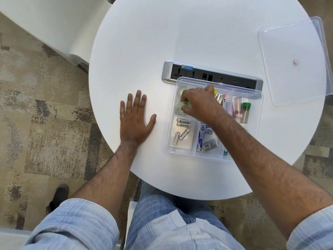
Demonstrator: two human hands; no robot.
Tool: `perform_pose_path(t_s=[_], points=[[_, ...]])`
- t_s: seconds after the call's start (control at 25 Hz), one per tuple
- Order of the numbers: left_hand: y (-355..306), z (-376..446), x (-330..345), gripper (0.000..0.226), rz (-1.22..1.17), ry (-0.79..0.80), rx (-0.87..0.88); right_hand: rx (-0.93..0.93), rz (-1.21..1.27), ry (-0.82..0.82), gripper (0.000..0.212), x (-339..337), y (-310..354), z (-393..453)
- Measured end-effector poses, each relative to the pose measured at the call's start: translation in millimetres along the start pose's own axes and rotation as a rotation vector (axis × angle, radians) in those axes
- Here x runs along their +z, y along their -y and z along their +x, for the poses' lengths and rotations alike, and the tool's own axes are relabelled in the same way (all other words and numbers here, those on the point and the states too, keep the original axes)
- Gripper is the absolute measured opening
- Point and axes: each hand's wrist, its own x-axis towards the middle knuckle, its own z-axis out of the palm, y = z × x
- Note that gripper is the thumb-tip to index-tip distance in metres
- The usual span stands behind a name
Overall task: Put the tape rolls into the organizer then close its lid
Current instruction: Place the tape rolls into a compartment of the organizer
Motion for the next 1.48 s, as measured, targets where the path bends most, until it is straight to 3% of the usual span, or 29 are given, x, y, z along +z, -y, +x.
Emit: perform_pose_path(t_s=[0.12, 0.32, 0.96, 1.48], points=[[0.8, 0.2, 0.9, 0.078, -0.006, 0.000, -0.004, -0.025, 0.018, -0.016, 0.028, 5.6, 1.2, 0.8], [1.6, 0.4, 1.8, 0.078, -0.005, 0.000, -0.001, -0.038, -0.026, -0.101, 0.018, 12.0, -1.6, -4.0], [1.6, 0.4, 0.5, 0.077, -0.004, -0.005, 0.000, 0.002, -0.147, 0.005, 0.019, 9.9, 2.0, -0.1], [2.5, -0.1, 4.3, 0.077, 0.010, -0.028, 0.009, 0.036, -0.033, -0.013, 0.021, 13.1, 7.3, 1.1]])
